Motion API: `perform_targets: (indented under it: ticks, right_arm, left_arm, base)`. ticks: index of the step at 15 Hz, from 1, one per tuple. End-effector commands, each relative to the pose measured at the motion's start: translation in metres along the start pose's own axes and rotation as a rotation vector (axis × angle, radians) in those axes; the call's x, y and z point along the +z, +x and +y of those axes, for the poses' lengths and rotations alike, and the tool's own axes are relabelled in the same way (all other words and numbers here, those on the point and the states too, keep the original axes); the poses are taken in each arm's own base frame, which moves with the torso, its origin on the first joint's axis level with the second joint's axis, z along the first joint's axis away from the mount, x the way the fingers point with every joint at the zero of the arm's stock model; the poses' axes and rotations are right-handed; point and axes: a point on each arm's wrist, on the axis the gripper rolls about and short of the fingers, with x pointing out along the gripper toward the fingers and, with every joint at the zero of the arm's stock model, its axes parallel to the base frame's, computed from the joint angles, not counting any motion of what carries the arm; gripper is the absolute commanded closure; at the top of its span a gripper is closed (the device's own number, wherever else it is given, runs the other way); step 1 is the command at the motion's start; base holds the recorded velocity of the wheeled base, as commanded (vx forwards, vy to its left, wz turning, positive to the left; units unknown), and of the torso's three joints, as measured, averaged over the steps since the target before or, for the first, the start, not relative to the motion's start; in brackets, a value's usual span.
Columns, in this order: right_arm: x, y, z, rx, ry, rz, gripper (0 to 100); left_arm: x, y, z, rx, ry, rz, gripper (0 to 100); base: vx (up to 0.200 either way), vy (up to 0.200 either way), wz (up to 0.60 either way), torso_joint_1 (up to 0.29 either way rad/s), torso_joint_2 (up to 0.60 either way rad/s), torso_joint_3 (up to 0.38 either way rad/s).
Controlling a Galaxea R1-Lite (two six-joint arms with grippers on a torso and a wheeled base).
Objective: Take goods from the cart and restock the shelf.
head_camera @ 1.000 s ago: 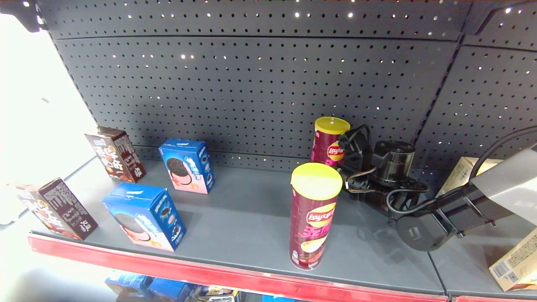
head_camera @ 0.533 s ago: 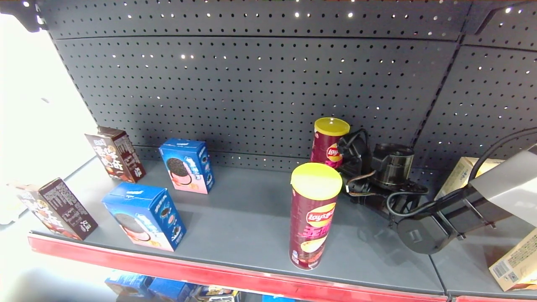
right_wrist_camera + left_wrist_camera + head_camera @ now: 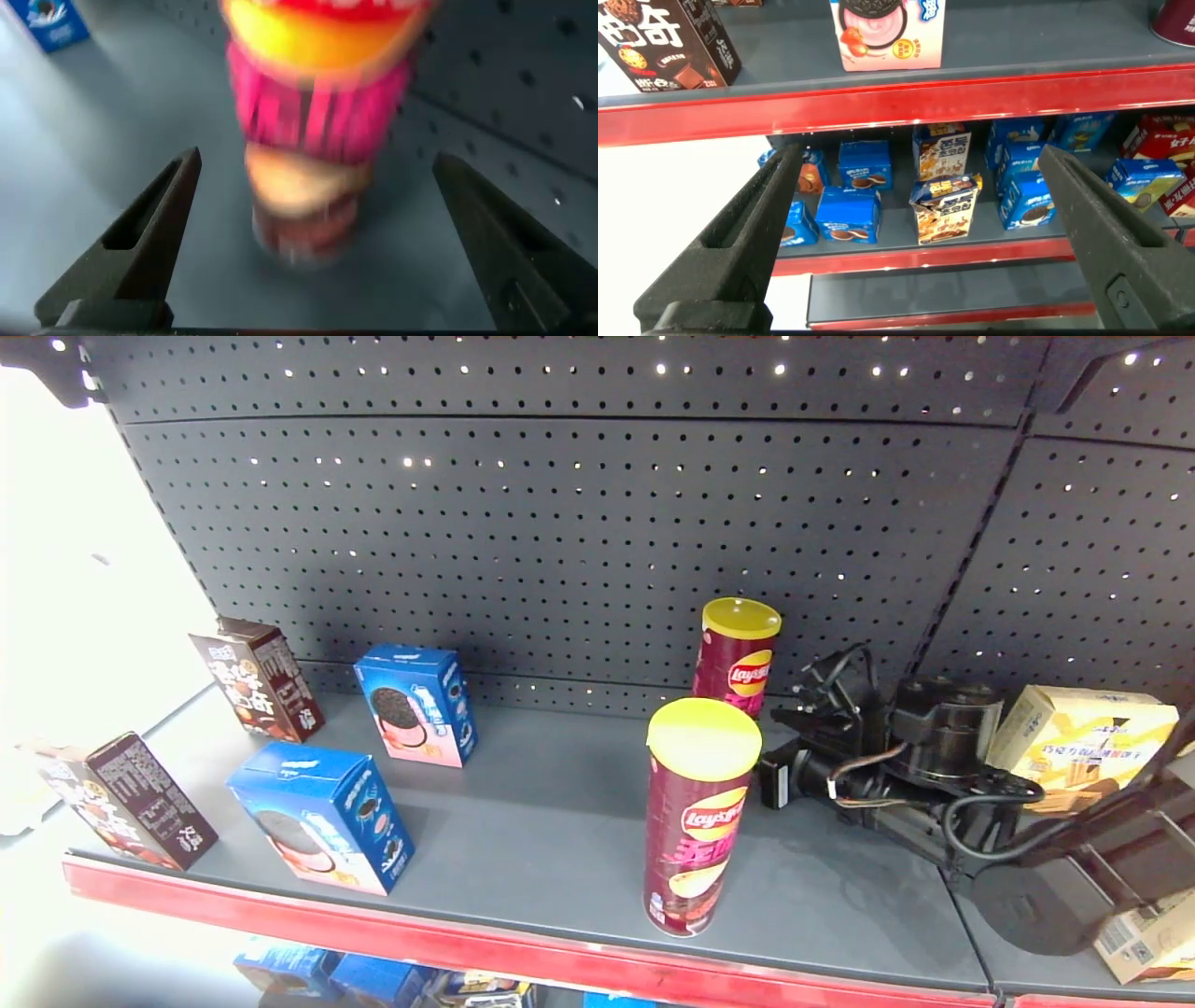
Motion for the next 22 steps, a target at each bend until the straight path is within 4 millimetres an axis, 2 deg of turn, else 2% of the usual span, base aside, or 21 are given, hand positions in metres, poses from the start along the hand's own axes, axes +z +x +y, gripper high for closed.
perform_targets:
  ticks: [1, 4, 5, 6, 8, 9, 10, 11, 13, 14, 17, 18, 20, 22]
  right_arm:
    - [0.015, -0.037, 0.003, 0.004, -0.006, -0.032, 0]
    - [0.038, -0.081, 0.003, -0.015, -0.018, -0.115, 0]
    - [0.042, -0.089, 0.002, -0.022, -0.018, -0.126, 0]
    - [0.050, -0.116, -0.001, -0.044, -0.020, -0.141, 0]
    - [0.056, -0.151, -0.009, -0.105, -0.031, -0.171, 0]
    - [0.060, -0.177, -0.015, -0.162, -0.059, -0.181, 0]
    - [0.062, -0.190, -0.017, -0.185, -0.076, -0.190, 0]
    - [0.065, -0.218, -0.015, -0.222, -0.086, -0.223, 0]
    - [0.061, -0.251, -0.012, -0.289, -0.092, -0.236, 0]
    - [0.056, -0.286, -0.005, -0.373, -0.099, -0.242, 0]
    - [0.033, -0.335, 0.019, -0.442, -0.101, -0.241, 0]
    - [0.026, -0.341, 0.024, -0.459, -0.102, -0.241, 0]
    - [-0.001, -0.352, 0.035, -0.583, -0.071, -0.236, 0]
    - [-0.018, -0.352, 0.037, -0.586, -0.059, -0.216, 0]
  left_arm:
    - [0.000, 0.000, 0.000, -0.001, -0.001, 0.002, 0]
    - [0.000, 0.000, 0.000, -0.001, 0.001, 0.002, 0]
    - [0.000, 0.000, 0.000, 0.000, 0.001, 0.002, 0]
    - [0.000, 0.000, 0.000, -0.001, -0.001, 0.002, 0]
    - [0.000, 0.000, 0.000, 0.000, -0.001, 0.002, 0]
    - [0.000, 0.000, 0.000, -0.001, 0.001, 0.002, 0]
    - [0.000, 0.000, 0.000, 0.000, -0.001, 0.002, 0]
    - [0.000, 0.000, 0.000, -0.001, -0.001, 0.002, 0]
    - [0.000, 0.000, 0.000, -0.001, 0.001, 0.002, 0]
    - [0.000, 0.000, 0.000, -0.001, 0.001, 0.002, 0]
    - [0.000, 0.000, 0.000, 0.000, -0.001, 0.002, 0]
    - [0.000, 0.000, 0.000, -0.001, -0.001, 0.002, 0]
    - [0.000, 0.000, 0.000, -0.001, 0.001, 0.002, 0]
    - [0.000, 0.000, 0.000, -0.001, -0.001, 0.002, 0]
  base:
    - [0.000, 0.000, 0.00, 0.000, 0.00, 0.000]
    - [0.000, 0.000, 0.00, 0.000, 0.00, 0.000]
    - [0.000, 0.000, 0.00, 0.000, 0.00, 0.000]
    - [0.000, 0.000, 0.00, 0.000, 0.00, 0.000]
    - [0.000, 0.000, 0.00, 0.000, 0.00, 0.000]
    - [0.000, 0.000, 0.00, 0.000, 0.00, 0.000]
    - [0.000, 0.000, 0.00, 0.000, 0.00, 0.000]
    - [0.000, 0.000, 0.00, 0.000, 0.00, 0.000]
    - [0.000, 0.000, 0.00, 0.000, 0.00, 0.000]
    - [0.000, 0.000, 0.00, 0.000, 0.00, 0.000]
    - [0.000, 0.000, 0.00, 0.000, 0.00, 0.000]
    - [0.000, 0.000, 0.00, 0.000, 0.00, 0.000]
    - [0.000, 0.000, 0.00, 0.000, 0.00, 0.000]
    - [0.000, 0.000, 0.00, 0.000, 0.00, 0.000]
